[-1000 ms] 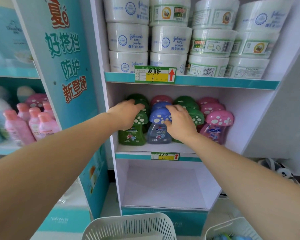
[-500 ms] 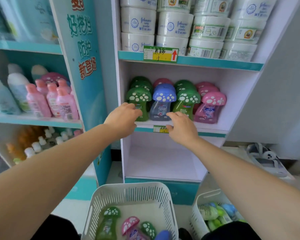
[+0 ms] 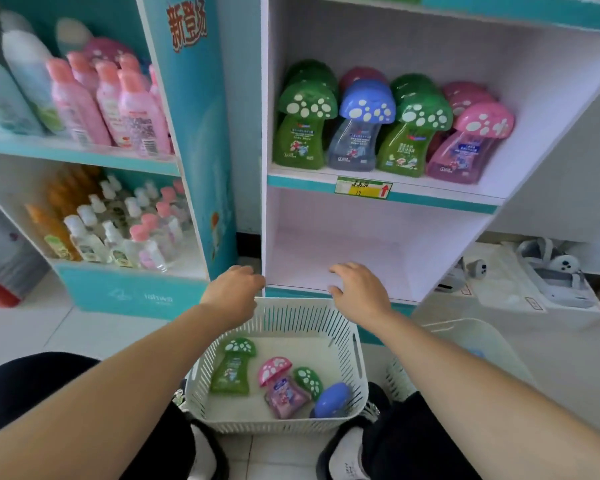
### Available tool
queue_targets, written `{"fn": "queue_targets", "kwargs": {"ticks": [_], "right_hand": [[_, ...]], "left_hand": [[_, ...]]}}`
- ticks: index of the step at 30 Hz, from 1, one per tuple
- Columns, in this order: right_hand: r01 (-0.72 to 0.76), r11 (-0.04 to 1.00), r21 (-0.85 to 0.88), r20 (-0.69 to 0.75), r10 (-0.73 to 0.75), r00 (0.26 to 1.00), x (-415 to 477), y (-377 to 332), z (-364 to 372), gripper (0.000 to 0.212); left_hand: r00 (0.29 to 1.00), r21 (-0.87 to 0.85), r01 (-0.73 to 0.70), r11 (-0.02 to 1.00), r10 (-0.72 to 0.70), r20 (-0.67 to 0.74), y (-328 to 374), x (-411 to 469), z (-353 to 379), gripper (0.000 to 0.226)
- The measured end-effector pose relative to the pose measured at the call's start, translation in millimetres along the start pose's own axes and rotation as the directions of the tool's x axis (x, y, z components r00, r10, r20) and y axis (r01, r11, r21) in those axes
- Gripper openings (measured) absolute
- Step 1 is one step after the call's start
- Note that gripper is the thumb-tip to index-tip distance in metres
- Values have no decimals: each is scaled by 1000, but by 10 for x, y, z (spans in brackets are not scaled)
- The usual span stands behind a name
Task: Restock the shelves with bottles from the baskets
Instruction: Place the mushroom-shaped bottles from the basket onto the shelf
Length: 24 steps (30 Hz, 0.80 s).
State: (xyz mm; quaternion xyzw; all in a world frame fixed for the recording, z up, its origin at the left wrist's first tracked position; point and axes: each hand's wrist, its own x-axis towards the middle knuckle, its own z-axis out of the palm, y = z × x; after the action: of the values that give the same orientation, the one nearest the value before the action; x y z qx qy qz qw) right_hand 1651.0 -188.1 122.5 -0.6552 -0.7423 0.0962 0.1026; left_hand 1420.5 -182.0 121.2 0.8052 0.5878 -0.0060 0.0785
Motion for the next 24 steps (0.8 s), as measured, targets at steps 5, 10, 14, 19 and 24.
{"fn": "queue_targets", "kwargs": {"ticks": [5,10,14,19,24], "right_hand": [[-51,999,17,135,49,990,-31,84,533,36],[-105,994,8,318,97,943,-76,185,1059,38],[-149,988,-38,461,150,875,-92,320,1453,40],[-106,981,-162,678,189,711,-135,502,1894,33],[-6,963,-270,820,233,523,-170,628,2191,45]], "left_hand": [[990,-52,67,996,-60,128,-61,34,616,38],[963,-84,85,993,-60,263,-148,91,1277,35],[929,-79,101,992,-66,365,-250,175,1760,38],[879,-59,125,990,-83,469,-322,209,2241,29],[807,-57,168,984,-104,581,-379,236,2577,32]]}}
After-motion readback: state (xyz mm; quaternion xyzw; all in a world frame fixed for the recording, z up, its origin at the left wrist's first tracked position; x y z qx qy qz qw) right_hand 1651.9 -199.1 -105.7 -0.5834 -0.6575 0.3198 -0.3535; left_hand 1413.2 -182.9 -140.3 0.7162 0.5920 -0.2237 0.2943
